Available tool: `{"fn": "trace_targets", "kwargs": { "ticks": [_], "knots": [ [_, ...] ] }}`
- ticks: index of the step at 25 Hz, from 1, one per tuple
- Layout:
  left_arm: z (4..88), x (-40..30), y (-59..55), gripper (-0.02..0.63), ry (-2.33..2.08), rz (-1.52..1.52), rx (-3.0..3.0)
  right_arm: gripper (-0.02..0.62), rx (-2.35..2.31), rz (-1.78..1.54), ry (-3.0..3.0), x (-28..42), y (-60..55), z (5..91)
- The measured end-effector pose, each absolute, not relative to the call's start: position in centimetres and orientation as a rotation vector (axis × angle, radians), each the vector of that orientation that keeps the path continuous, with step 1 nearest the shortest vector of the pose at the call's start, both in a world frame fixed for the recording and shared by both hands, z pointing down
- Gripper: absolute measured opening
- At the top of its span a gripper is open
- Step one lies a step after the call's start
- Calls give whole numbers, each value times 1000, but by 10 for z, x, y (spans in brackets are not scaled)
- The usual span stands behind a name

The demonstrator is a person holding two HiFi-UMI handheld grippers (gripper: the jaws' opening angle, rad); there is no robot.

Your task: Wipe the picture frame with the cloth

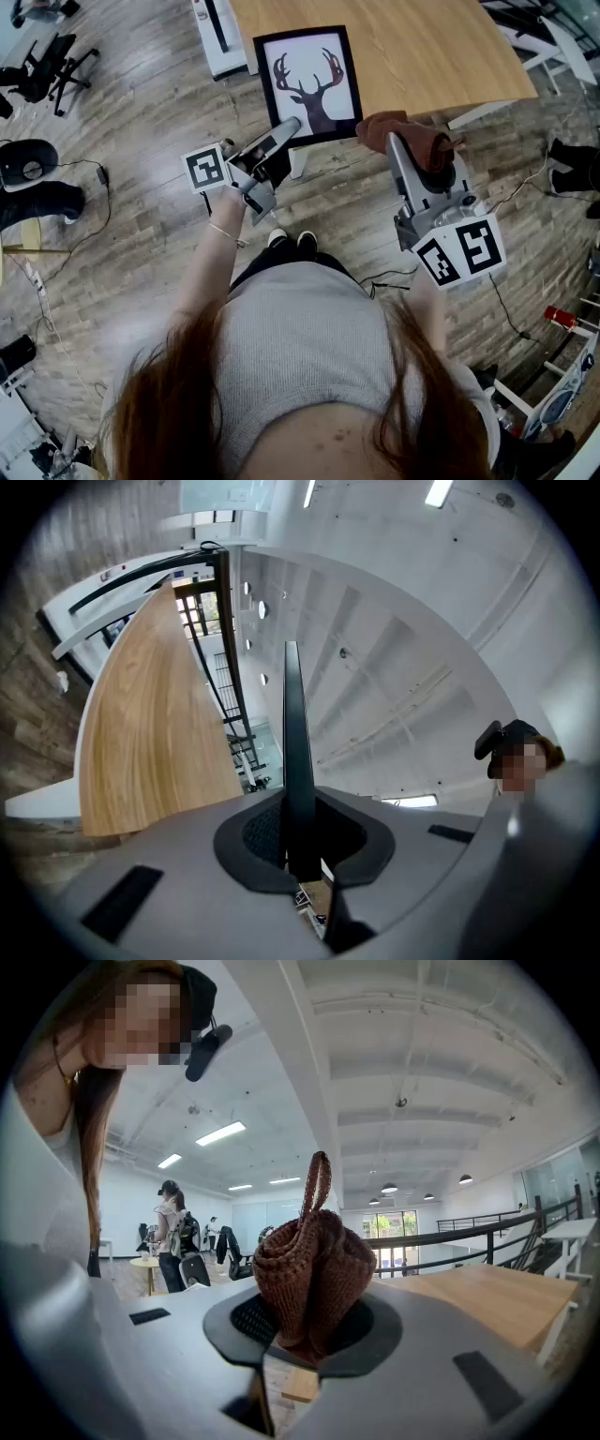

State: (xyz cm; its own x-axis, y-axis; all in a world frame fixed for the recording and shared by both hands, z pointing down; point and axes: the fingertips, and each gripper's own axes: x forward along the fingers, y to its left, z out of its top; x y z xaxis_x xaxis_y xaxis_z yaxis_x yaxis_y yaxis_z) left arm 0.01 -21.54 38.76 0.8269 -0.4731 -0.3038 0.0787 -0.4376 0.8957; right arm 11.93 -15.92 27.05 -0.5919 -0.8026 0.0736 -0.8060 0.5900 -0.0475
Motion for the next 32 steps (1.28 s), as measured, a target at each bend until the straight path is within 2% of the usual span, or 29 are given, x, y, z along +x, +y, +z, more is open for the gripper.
{"fn": "trace_targets", "kwargs": {
  "ticks": [16, 32],
  "knots": [
    [522, 2, -212, 34, -342, -501, 1688, 97, 1409, 292, -2770, 114, -172, 306],
    [583, 10, -226, 34, -333, -446, 1608, 97, 1405, 376, -2720, 82, -209, 345]
  ]
}}
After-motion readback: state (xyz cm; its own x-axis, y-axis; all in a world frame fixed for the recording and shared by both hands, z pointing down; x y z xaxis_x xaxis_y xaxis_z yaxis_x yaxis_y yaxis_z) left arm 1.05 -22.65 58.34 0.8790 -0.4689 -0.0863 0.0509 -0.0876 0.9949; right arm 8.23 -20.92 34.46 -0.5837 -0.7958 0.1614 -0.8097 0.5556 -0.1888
